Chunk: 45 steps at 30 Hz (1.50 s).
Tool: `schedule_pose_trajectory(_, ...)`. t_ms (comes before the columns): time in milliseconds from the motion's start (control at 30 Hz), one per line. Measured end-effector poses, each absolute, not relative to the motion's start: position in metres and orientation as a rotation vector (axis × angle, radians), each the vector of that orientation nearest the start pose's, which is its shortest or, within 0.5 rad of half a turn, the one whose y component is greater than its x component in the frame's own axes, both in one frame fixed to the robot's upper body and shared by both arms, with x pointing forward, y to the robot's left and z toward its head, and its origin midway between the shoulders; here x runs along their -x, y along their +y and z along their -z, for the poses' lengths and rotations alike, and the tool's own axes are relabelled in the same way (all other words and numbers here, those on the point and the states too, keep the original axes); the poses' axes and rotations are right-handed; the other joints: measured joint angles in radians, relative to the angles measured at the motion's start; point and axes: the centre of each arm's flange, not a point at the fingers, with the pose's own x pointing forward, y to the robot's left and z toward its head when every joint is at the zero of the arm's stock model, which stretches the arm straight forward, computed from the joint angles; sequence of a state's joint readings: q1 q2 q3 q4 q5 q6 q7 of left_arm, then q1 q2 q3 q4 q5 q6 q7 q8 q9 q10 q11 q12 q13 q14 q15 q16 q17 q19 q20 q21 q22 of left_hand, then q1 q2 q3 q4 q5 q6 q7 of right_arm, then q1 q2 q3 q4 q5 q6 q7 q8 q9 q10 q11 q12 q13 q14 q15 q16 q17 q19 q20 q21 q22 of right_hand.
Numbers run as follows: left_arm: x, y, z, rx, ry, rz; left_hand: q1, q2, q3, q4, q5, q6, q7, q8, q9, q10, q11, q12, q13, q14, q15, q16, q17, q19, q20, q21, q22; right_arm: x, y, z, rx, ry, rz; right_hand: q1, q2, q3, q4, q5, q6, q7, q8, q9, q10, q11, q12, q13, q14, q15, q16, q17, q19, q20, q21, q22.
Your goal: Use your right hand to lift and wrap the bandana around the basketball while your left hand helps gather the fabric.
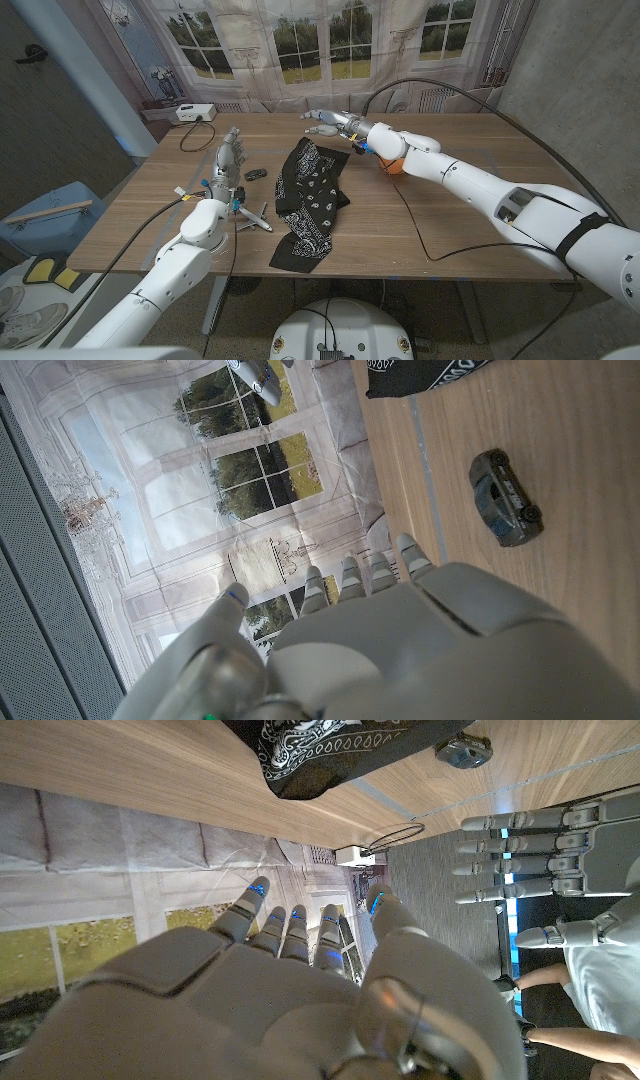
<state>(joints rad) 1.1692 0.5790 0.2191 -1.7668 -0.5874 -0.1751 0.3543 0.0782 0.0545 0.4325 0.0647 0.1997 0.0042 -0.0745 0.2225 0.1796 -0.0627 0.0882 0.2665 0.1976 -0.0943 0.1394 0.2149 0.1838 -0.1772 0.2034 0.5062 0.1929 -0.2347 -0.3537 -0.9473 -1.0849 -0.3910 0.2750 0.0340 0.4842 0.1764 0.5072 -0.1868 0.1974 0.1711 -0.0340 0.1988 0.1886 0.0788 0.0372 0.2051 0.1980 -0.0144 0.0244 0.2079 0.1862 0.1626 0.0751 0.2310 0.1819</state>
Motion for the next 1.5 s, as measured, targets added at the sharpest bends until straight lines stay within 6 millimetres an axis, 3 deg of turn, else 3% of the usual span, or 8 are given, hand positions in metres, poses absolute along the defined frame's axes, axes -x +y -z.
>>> schedule_pose_trajectory(467, -0.564, 0.304, 0.047, 0.096, -0.606, -0.030, -0.005, 0.005, -0.004, 0.004, 0.000, 0.016, 0.005, 0.000, 0.000, 0.003, 0.003, 0.000, 0.000, 0.000, 0.000, -0.006, 0.005, 0.000, 0.000, 0.000, 0.000, -0.672, -0.014, -0.097, 1.447, -0.891, -0.431, 0.085, -0.014, 0.048, -0.006, 0.009, -0.028, -0.022, -0.007, 0.000, -0.016, -0.007, -0.006, 0.000, 0.000, 0.000, -0.005, 0.000, 0.013, 0.002, 0.000, -0.001)
schedule_pose_trajectory(633, -0.563, 0.302, 0.047, 0.087, -0.607, -0.013, -0.005, 0.005, -0.004, 0.004, 0.000, 0.025, 0.007, 0.000, 0.000, 0.003, 0.003, 0.000, 0.000, 0.004, 0.004, -0.006, 0.005, 0.000, 0.000, 0.000, 0.003, -0.673, -0.014, -0.096, 1.473, -0.891, -0.422, 0.160, -0.030, 0.084, -0.006, 0.015, -0.029, -0.099, -0.007, 0.000, -0.039, -0.031, -0.009, 0.000, 0.000, 0.000, -0.008, 0.000, 0.013, 0.002, -0.007, -0.001)
schedule_pose_trajectory(667, -0.563, 0.302, 0.047, 0.086, -0.607, -0.013, -0.005, 0.005, -0.004, 0.004, 0.000, 0.025, 0.007, 0.000, 0.000, 0.003, 0.003, 0.000, 0.000, 0.004, 0.004, -0.006, 0.005, 0.000, 0.000, 0.000, 0.005, -0.676, 0.004, -0.099, 1.522, -0.885, -0.437, 0.172, -0.035, 0.090, -0.006, 0.015, -0.030, -0.113, -0.007, 0.000, -0.044, -0.036, -0.009, 0.000, 0.000, 0.000, -0.012, 0.000, 0.013, 0.002, -0.007, -0.001)
schedule_pose_trajectory(733, -0.564, 0.301, 0.047, 0.084, -0.607, -0.008, -0.005, 0.005, -0.007, 0.007, 0.000, 0.033, 0.009, 0.000, 0.000, 0.003, 0.003, 0.000, 0.000, 0.004, 0.004, -0.006, 0.005, 0.000, 0.000, -0.007, 0.005, -0.677, 0.007, -0.099, 1.539, -0.883, -0.434, 0.183, -0.043, 0.093, -0.007, 0.015, -0.030, -0.127, -0.007, 0.000, -0.054, -0.046, -0.013, 0.000, -0.003, -0.002, -0.012, 0.000, 0.013, 0.002, -0.007, -0.001)
schedule_pose_trajectory(933, -0.564, 0.301, 0.046, 0.081, -0.607, -0.007, -0.006, 0.005, -0.008, 0.008, 0.000, 0.033, 0.008, 0.000, 0.000, 0.003, 0.003, 0.000, 0.000, 0.004, 0.004, -0.006, 0.005, 0.000, 0.000, -0.007, 0.005, -0.678, 0.006, -0.099, 1.564, -0.888, -0.418, 0.215, -0.042, 0.107, -0.005, 0.023, -0.027, -0.138, -0.007, 0.000, -0.065, -0.057, -0.017, 0.000, -0.017, -0.005, -0.016, 0.000, 0.008, 0.006, -0.014, 0.000)
schedule_pose_trajectory(967, -0.564, 0.300, 0.046, 0.082, -0.606, 0.003, -0.011, 0.000, -0.008, 0.008, 0.000, 0.033, 0.009, 0.000, 0.000, 0.003, 0.003, 0.000, 0.000, 0.004, 0.004, -0.006, 0.005, 0.000, 0.000, -0.007, 0.005, -0.684, 0.021, -0.098, 1.618, -0.863, -0.429, 0.218, -0.045, 0.107, -0.005, 0.023, -0.029, -0.146, -0.007, 0.000, -0.071, -0.059, -0.017, 0.000, -0.019, -0.003, -0.016, 0.000, 0.008, 0.006, -0.014, 0.000)
schedule_pose_trajectory(1100, -0.563, 0.300, 0.046, 0.080, -0.607, 0.006, -0.015, 0.004, -0.011, 0.011, 0.000, 0.033, 0.008, 0.000, 0.000, 0.003, 0.003, 0.000, 0.000, 0.004, 0.004, -0.006, 0.005, 0.000, 0.000, -0.007, 0.005, -0.686, 0.024, -0.099, 1.645, -0.861, -0.417, 0.233, -0.060, 0.110, -0.008, 0.023, -0.037, -0.160, -0.007, 0.000, -0.088, -0.062, -0.017, 0.000, -0.032, -0.003, -0.020, 0.000, 0.004, 0.010, -0.014, 0.000)
schedule_pose_trajectory(1500, -0.563, 0.297, 0.044, 0.077, -0.607, 0.017, -0.016, 0.005, -0.016, 0.016, 0.000, 0.037, 0.012, -0.003, 0.000, 0.003, 0.003, 0.000, 0.005, 0.000, 0.007, -0.006, 0.005, 0.000, 0.000, -0.011, 0.005, -0.705, 0.040, -0.095, 1.819, -0.769, -0.349, 0.250, -0.077, 0.118, 0.000, 0.023, -0.068, -0.165, -0.014, 0.000, -0.113, -0.080, -0.020, 0.000, -0.038, -0.009, -0.020, 0.000, -0.001, 0.008, -0.014, 0.002)
